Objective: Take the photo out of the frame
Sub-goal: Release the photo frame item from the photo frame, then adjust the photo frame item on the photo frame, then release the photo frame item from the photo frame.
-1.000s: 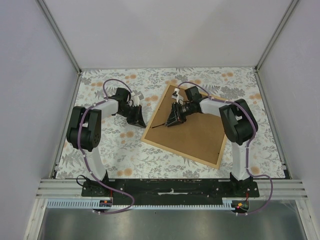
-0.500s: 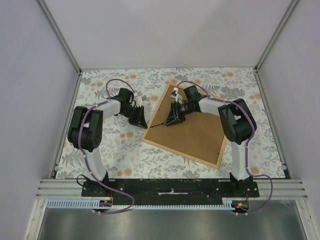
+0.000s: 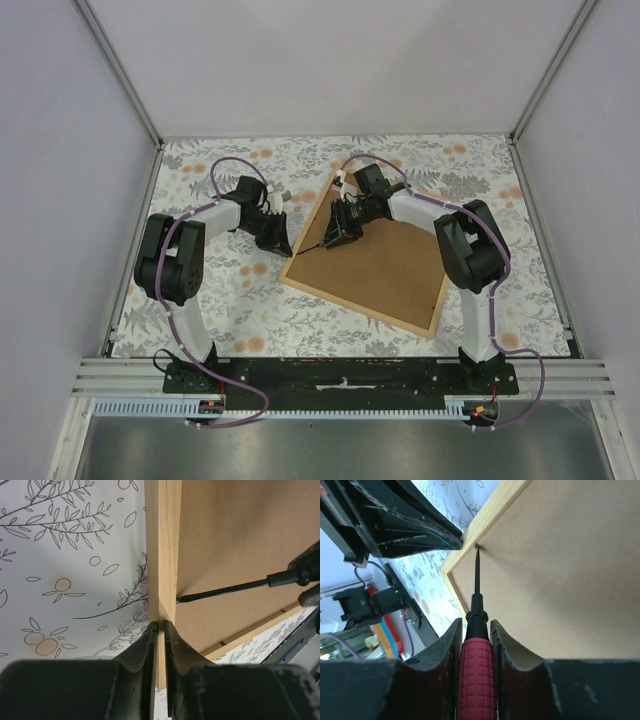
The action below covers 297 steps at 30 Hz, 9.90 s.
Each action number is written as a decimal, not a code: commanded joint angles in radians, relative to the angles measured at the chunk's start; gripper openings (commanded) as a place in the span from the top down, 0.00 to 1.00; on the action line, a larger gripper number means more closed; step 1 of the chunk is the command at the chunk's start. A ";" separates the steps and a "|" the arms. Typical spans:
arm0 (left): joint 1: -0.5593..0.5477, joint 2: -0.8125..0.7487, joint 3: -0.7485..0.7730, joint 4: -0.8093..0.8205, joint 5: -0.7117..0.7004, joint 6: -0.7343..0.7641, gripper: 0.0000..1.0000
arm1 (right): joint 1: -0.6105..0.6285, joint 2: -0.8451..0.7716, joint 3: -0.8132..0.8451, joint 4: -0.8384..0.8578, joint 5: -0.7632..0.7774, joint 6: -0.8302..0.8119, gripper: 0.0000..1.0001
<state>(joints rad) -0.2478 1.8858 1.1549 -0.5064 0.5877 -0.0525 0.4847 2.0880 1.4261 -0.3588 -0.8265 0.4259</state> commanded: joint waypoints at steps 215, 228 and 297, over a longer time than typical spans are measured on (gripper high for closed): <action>-0.044 0.312 0.459 0.039 -0.065 -0.116 0.69 | -0.221 0.105 0.152 0.050 -0.115 0.089 1.00; -0.057 0.305 0.462 0.043 -0.068 -0.121 0.69 | -0.199 0.199 0.209 0.011 -0.129 0.077 1.00; -0.080 0.289 0.434 0.065 -0.061 -0.122 0.71 | -0.141 0.303 0.273 -0.031 -0.111 0.060 1.00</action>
<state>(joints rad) -0.2920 2.1902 1.6016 -0.4911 0.5228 -0.1528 0.2794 2.3325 1.6657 -0.3939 -0.9970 0.4801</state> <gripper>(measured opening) 0.305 0.328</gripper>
